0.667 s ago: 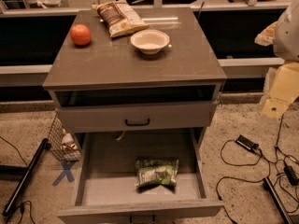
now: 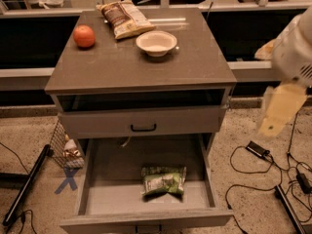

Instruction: Pick green jalapeno chip bag from middle drawer and place on counter

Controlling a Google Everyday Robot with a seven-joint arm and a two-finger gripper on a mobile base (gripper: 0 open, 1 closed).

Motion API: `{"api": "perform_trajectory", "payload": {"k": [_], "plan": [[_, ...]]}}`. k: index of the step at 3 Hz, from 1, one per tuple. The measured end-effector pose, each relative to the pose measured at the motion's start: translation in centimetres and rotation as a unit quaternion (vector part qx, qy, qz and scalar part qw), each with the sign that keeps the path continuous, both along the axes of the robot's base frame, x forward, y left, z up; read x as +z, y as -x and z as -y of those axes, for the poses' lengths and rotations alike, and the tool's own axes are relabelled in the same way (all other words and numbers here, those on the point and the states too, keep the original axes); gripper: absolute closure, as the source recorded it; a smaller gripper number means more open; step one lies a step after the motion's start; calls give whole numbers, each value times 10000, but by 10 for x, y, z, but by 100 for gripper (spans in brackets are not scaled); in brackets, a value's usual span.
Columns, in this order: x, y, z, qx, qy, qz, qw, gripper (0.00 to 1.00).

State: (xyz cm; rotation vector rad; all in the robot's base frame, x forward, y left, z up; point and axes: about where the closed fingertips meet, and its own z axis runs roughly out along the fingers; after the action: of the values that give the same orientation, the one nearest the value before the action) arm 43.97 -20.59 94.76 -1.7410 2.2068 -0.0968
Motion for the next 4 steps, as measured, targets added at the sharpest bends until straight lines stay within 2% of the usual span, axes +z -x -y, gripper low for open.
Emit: {"api": "perform_trajectory", "payload": {"k": [1,2,3,4], "plan": [[-54,13,-23,359,-156,88,9992,0],[-84,16,-22,346,-139,106,9992,0],[-90,12,-28,428,-129,42,9990,0],[-126,-3,-52,480,-105,180,9986,0]]}}
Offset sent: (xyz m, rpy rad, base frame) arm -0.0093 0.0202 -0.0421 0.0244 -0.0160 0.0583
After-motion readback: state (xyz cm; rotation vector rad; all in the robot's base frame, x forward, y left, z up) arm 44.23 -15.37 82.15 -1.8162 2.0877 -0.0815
